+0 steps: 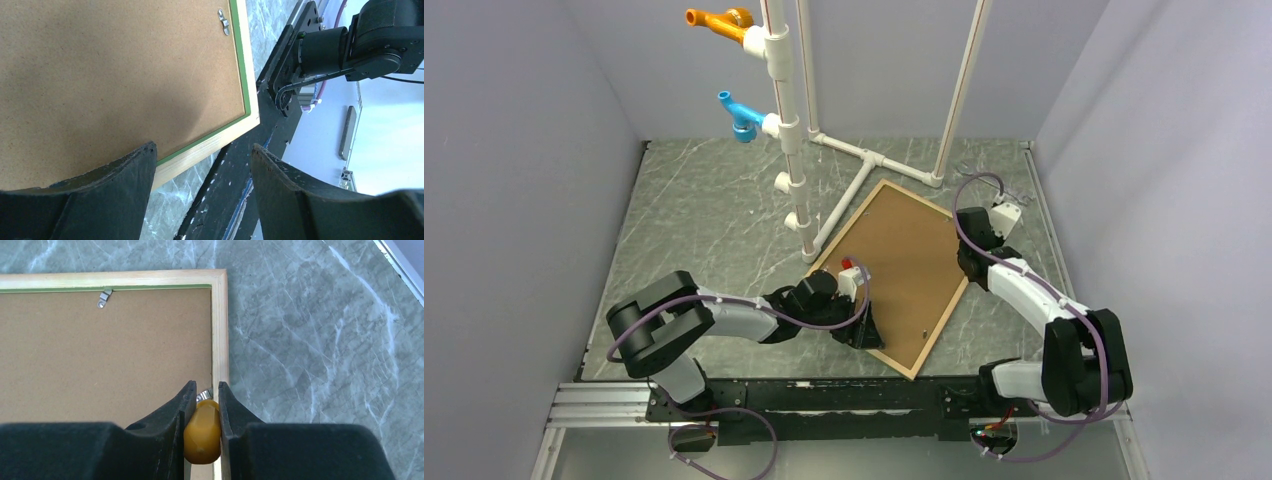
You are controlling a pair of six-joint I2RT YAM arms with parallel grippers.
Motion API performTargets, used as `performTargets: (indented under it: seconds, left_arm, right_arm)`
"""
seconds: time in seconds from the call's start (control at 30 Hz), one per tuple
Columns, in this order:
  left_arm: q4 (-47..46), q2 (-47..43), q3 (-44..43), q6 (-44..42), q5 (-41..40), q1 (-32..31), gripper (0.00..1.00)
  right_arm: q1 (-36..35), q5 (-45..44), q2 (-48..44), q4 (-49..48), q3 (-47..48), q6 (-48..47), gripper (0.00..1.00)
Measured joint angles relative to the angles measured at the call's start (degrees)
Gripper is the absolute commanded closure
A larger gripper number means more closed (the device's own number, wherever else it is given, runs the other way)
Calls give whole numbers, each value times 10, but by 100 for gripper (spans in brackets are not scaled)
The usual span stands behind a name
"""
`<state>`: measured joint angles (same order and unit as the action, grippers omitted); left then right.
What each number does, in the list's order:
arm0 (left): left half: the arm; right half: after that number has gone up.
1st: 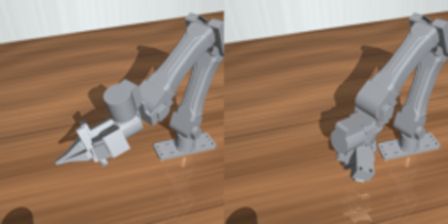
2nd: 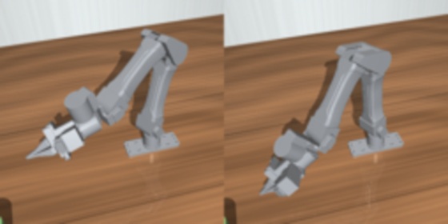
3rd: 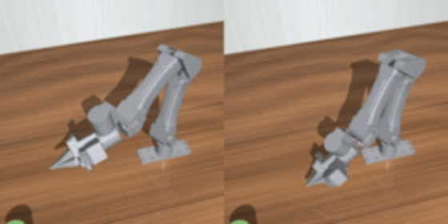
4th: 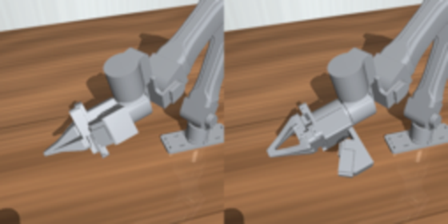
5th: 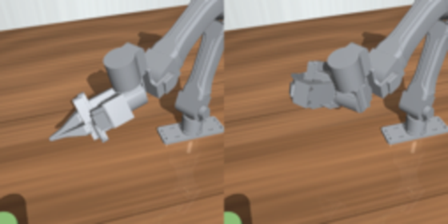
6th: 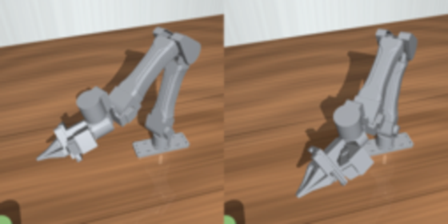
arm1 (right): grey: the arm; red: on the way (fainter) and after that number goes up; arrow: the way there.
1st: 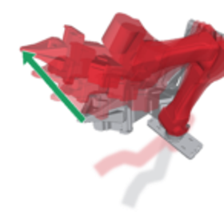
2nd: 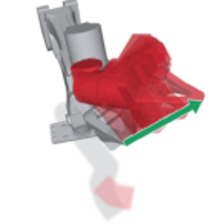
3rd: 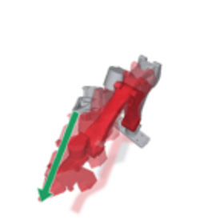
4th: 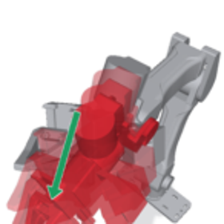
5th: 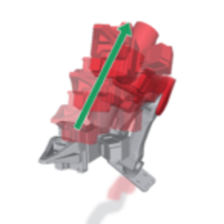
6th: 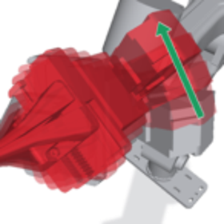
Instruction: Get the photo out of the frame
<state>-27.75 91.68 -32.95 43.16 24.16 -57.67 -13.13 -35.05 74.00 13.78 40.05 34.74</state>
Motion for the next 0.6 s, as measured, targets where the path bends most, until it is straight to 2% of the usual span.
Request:
performTargets:
  seconds: [0.13,0.37,0.5,0.6]
  left_arm:
    - [-3,0,2,0,0,0,26]
    - [-9,-7,5,-2,5,-1,14]
    - [32,-56,10,-20,3,-1,12]
    - [68,-119,10,-47,-10,-1,13]
  right_arm:
    - [-2,-8,-16,-16,-19,11,100]
    - [-12,16,-42,-5,-28,14,100]
    - [-19,68,-91,29,-18,-22,100]
    - [-17,166,-108,54,25,-67,100]
